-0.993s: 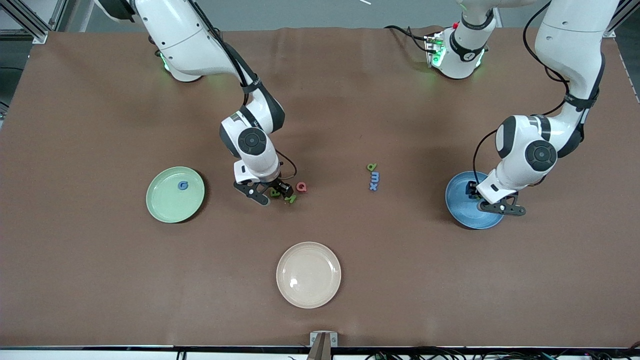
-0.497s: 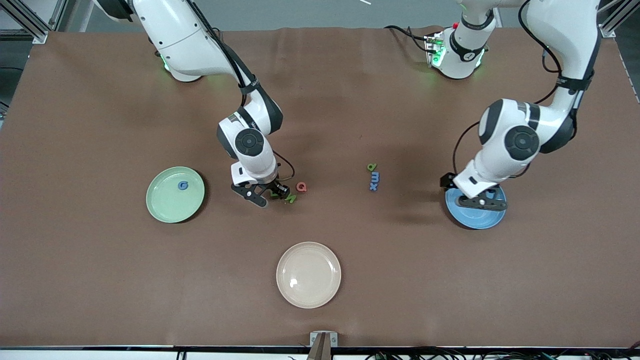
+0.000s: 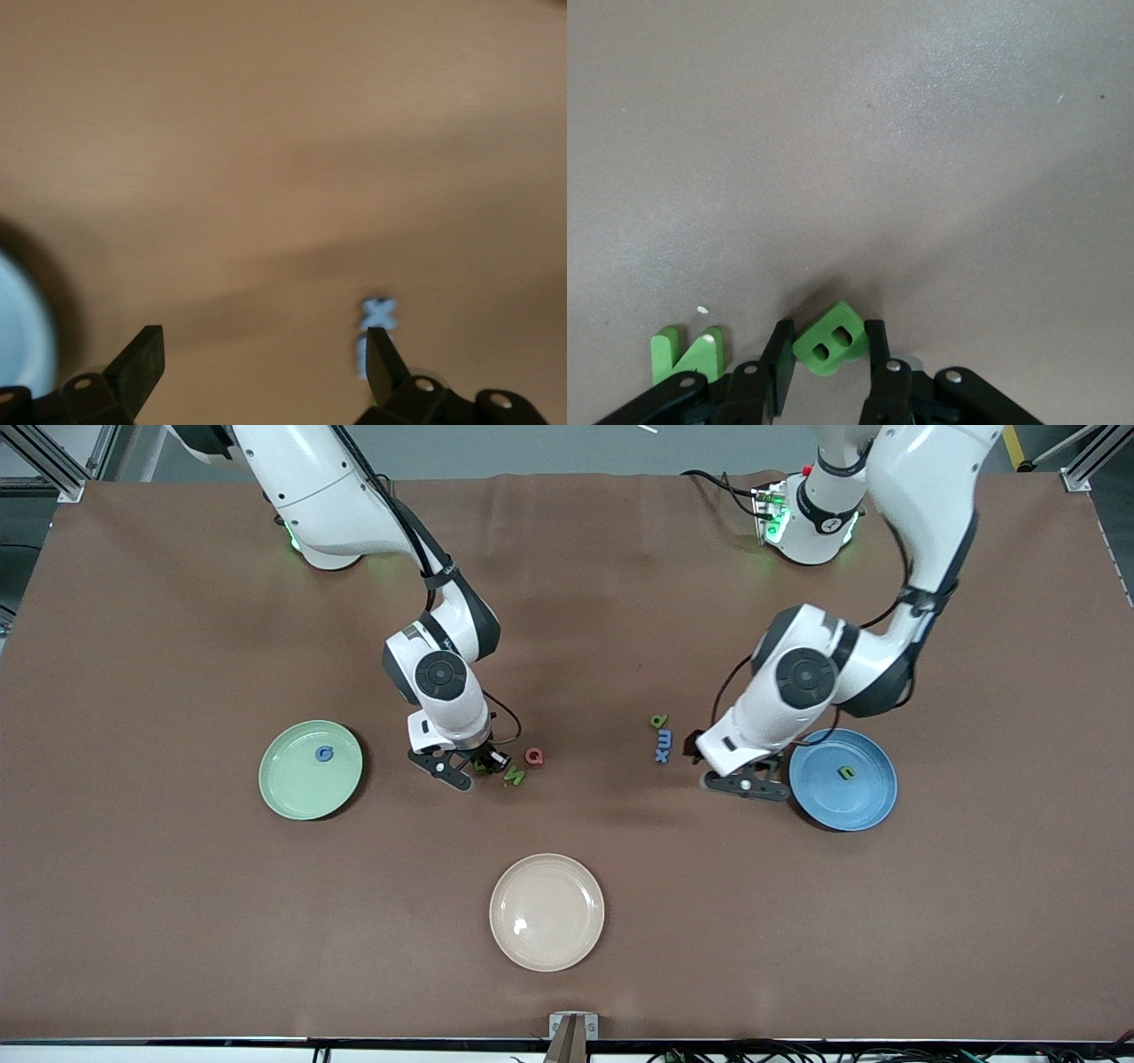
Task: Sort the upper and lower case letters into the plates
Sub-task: 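Carry the B to the green plate while the left gripper grasps the x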
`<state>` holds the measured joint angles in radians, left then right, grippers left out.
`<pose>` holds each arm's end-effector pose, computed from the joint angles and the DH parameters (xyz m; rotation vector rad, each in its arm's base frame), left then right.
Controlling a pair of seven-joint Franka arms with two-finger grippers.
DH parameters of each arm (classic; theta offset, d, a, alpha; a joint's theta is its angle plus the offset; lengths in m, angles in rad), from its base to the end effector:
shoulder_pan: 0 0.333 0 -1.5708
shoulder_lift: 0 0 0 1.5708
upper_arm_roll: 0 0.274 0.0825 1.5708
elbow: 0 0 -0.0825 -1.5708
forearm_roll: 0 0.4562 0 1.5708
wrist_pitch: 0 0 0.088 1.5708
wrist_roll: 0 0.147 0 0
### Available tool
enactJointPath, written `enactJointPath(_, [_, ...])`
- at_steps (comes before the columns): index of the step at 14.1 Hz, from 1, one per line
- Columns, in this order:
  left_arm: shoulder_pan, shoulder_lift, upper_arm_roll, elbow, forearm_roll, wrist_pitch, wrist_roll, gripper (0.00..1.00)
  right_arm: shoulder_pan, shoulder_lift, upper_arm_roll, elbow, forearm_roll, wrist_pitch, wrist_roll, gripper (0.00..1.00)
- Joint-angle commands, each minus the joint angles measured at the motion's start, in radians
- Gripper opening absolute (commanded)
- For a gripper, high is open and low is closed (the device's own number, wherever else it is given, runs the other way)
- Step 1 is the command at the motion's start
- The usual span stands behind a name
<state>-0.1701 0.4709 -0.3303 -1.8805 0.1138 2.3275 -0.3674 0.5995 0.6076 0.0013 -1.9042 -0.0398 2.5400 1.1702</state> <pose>0.5873 -0.3213 0.1445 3.0683 -0.2728 -0.0349 0.5377 0.3681 0.0463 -3.0210 0.8315 -0.0549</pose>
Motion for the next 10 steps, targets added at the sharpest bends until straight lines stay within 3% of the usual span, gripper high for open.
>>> enactJointPath(1, [-0.049,0.109,0.004,0.092,0.015,0.021,-0.068,1.00,-0.013,-0.028,0.003,-0.019,-0.015,-0.024,-0.015,0.00])
enactJointPath(6, [-0.100,0.173,0.016,0.086,0.017,0.125,-0.139,0.99,-0.193,-0.192,0.005,-0.038,-0.012,-0.254,-0.355,0.00])
enactJointPath(10, [-0.108,0.141,0.022,0.019,0.061,0.122,-0.174,0.99,-0.370,-0.285,0.005,-0.145,-0.012,-0.251,-0.677,0.00])
